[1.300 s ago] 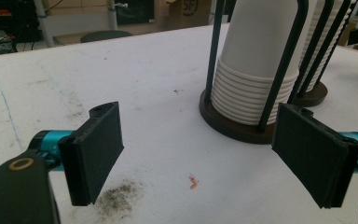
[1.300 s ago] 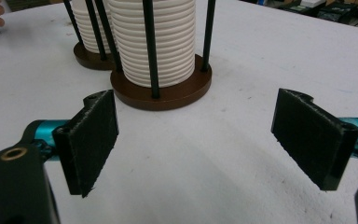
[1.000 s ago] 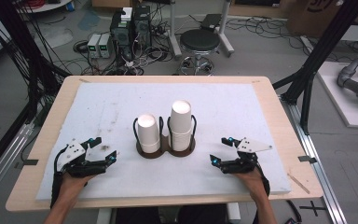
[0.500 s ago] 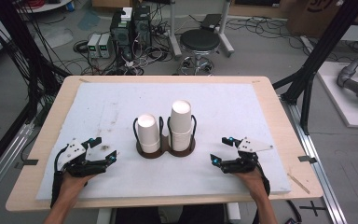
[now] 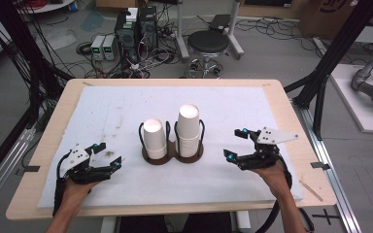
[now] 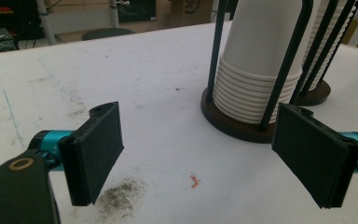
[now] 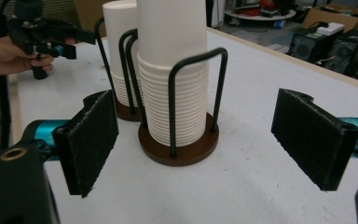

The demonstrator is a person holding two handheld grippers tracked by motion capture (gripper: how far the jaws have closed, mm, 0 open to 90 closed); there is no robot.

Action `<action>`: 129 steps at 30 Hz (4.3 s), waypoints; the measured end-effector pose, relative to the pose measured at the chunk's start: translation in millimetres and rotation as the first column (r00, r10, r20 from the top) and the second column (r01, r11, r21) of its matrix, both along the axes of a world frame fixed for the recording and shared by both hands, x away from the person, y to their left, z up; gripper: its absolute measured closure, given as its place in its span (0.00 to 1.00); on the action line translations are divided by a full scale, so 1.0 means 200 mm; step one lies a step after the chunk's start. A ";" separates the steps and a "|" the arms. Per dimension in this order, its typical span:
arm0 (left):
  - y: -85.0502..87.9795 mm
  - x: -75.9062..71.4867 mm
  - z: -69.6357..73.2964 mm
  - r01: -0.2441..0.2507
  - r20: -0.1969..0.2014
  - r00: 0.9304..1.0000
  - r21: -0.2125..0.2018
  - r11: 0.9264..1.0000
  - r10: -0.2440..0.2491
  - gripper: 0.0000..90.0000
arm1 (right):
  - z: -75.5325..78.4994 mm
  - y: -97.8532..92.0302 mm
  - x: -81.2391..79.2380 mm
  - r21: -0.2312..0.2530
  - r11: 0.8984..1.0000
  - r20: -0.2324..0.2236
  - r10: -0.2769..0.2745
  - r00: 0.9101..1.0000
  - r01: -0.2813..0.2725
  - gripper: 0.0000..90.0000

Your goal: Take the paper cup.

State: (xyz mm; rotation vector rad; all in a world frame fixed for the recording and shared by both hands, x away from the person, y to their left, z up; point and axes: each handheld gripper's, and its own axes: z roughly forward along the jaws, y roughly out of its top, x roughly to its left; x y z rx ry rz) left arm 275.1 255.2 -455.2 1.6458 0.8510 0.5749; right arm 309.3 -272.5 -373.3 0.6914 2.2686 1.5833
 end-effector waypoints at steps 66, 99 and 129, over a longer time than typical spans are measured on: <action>0.00 0.00 0.00 0.022 0.003 1.000 0.014 1.000 -0.022 0.18 | 0.72 0.66 0.41 -0.580 0.761 -0.199 0.213 0.956 -0.291 0.19; 0.00 0.01 0.00 0.031 -0.012 0.999 0.016 0.999 -0.031 0.18 | 0.61 0.78 0.50 -0.610 0.709 -0.287 0.218 0.933 -0.353 0.38; -0.01 0.01 0.00 0.028 -0.013 1.000 0.023 0.999 -0.028 0.18 | 0.71 0.79 0.47 -0.622 0.712 -0.251 0.212 0.944 -0.325 0.40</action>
